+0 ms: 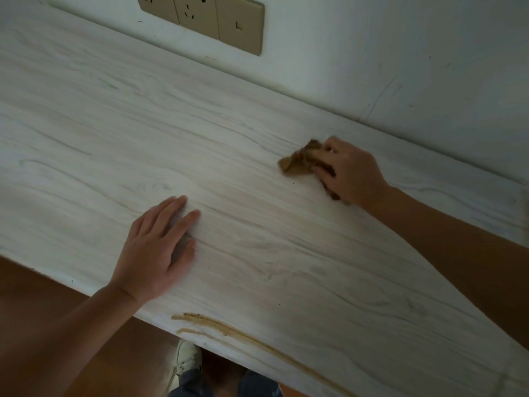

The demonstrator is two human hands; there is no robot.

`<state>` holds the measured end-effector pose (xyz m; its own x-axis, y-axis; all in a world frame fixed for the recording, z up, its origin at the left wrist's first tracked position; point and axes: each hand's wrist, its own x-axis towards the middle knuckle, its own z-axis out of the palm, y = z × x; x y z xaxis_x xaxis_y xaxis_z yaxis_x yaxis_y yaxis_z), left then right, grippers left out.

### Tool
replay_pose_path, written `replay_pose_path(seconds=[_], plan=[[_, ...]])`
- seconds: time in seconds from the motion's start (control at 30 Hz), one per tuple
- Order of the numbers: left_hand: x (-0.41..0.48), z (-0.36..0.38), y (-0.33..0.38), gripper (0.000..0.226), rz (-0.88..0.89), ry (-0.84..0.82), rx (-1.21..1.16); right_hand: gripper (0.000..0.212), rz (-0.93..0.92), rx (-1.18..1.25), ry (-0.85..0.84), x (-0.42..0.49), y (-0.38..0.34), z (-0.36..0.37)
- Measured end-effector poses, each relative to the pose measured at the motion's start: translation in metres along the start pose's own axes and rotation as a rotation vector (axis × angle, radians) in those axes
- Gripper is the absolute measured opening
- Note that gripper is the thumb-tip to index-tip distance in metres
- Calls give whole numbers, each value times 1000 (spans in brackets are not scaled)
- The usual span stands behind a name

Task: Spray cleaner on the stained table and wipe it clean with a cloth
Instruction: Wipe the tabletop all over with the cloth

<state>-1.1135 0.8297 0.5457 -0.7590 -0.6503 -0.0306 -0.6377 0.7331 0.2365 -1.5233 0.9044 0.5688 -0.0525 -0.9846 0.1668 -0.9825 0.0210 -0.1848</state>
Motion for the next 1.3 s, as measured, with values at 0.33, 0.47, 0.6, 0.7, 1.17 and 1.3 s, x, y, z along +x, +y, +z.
replay_pose_path(seconds=[0.33,0.47,0.6,0.7,1.17,1.3], plan=[[-1,1,0,58,-11,1,0,31,708,-39,178,68,30,18],[0,1,1,58,-10,7,-5,31,548,3,157,51,20,17],[0,1,1,58,-3,15,-6,32,276,102,99,-3,-19,10],[0,1,-1,58,0,12,-5,33,37,152,22,-54,-51,7],[-1,2,1,58,6,51,-18,38,531,18,155,-16,-13,14],[-1,1,1,59,6,47,-11,36,298,88,95,-59,-72,13]])
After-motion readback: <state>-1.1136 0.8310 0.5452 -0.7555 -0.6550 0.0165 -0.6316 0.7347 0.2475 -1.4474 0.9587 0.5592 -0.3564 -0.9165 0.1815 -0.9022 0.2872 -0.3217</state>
